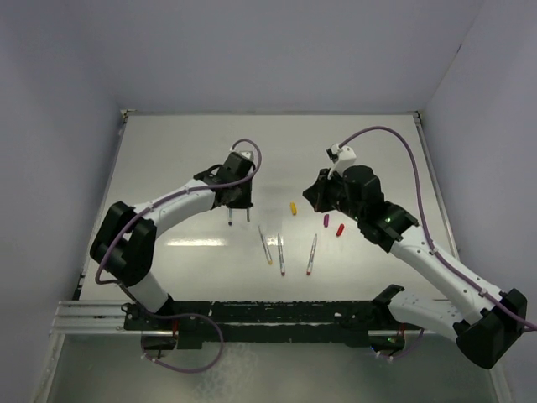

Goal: Insert the pens into the pen caps

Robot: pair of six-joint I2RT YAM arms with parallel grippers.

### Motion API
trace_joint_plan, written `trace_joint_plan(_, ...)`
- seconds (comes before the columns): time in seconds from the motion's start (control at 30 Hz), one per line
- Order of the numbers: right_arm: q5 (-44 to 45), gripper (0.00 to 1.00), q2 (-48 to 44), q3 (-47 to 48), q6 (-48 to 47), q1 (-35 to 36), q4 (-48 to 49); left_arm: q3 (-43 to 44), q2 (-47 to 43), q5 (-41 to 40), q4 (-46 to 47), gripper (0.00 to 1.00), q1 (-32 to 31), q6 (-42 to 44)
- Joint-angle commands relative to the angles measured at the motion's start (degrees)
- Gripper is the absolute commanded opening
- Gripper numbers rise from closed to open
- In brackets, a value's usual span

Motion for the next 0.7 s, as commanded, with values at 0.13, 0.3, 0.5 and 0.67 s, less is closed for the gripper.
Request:
trace_joint_plan(0.13,2.4,0.00,-1.1,1.9,0.6,0.0,1.4,1.9,3.5,-1.4,-5.6,0.00,1.4,1.3)
trace_joint_plan(0.3,1.3,0.00,-0.8,1.9,1.5,0.0,1.3,1.2,5.0,-1.8,-5.3,0.00,1.7,0.8)
trace_joint_plan(0.5,0.4,0.00,-0.8,1.5,1.9,0.0,1.3,1.1,7.7,-1.3,-3.3,0.00,3.7,0.2)
trace_joint_plan(0.67,0.1,0.00,-0.7,1.1,2.2,0.0,1.1,2.8,10.8,0.8,-1.9,0.00,5.0,0.3)
